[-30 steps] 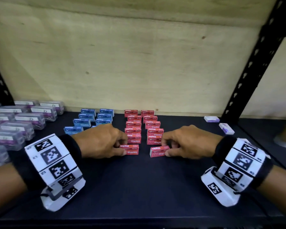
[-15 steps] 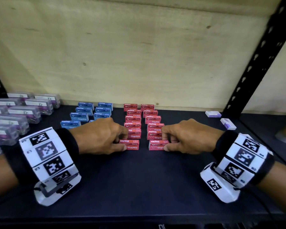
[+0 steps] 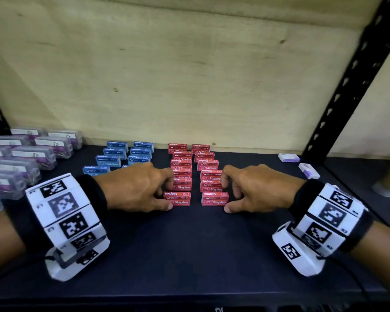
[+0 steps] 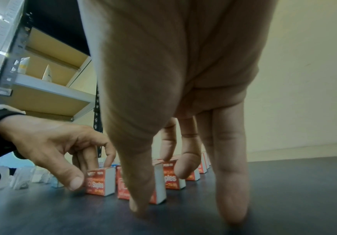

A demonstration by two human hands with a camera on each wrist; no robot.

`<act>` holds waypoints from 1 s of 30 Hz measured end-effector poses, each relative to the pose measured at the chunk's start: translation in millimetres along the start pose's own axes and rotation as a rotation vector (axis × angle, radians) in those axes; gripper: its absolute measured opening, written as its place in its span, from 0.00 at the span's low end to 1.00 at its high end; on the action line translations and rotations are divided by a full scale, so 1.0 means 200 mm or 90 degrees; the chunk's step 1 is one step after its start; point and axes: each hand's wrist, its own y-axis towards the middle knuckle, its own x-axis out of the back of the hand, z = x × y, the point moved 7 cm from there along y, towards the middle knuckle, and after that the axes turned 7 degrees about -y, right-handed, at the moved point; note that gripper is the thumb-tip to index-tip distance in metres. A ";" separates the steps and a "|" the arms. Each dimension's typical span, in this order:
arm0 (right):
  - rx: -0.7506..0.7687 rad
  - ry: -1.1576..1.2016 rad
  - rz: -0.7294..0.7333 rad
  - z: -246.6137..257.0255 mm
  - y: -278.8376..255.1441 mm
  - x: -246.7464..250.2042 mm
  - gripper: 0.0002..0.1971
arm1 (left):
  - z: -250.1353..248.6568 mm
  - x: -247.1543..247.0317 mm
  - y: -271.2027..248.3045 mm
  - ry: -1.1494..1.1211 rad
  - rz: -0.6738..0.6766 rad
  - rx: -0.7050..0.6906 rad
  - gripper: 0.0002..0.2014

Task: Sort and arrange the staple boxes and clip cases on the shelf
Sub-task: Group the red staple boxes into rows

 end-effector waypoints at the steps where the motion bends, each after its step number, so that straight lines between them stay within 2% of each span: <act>1: 0.001 -0.001 0.000 0.00 0.00 0.00 0.22 | 0.01 0.00 0.00 -0.023 0.005 0.007 0.17; 8: 0.005 0.079 0.025 -0.07 -0.06 0.01 0.18 | 0.00 0.05 -0.04 -0.072 0.017 0.016 0.19; 12: -0.019 0.138 0.038 -0.20 -0.12 0.03 0.15 | -0.04 0.15 -0.03 0.004 -0.025 0.016 0.17; 15: -0.098 0.126 0.029 -0.41 -0.16 0.07 0.14 | -0.13 0.24 0.02 0.084 -0.058 -0.002 0.16; 19: -0.262 0.056 -0.016 -0.84 -0.17 0.15 0.11 | -0.29 0.31 0.18 0.116 -0.038 -0.045 0.15; 22: -0.360 0.060 -0.015 -1.11 -0.18 0.13 0.07 | -0.42 0.33 0.35 0.125 -0.024 -0.077 0.14; 26: -0.414 0.129 0.059 -1.27 -0.20 0.02 0.14 | -0.57 0.31 0.61 0.163 0.012 -0.101 0.16; 30: -0.438 0.115 0.101 -1.33 -0.18 -0.04 0.24 | -0.70 0.26 0.87 0.182 0.050 -0.116 0.16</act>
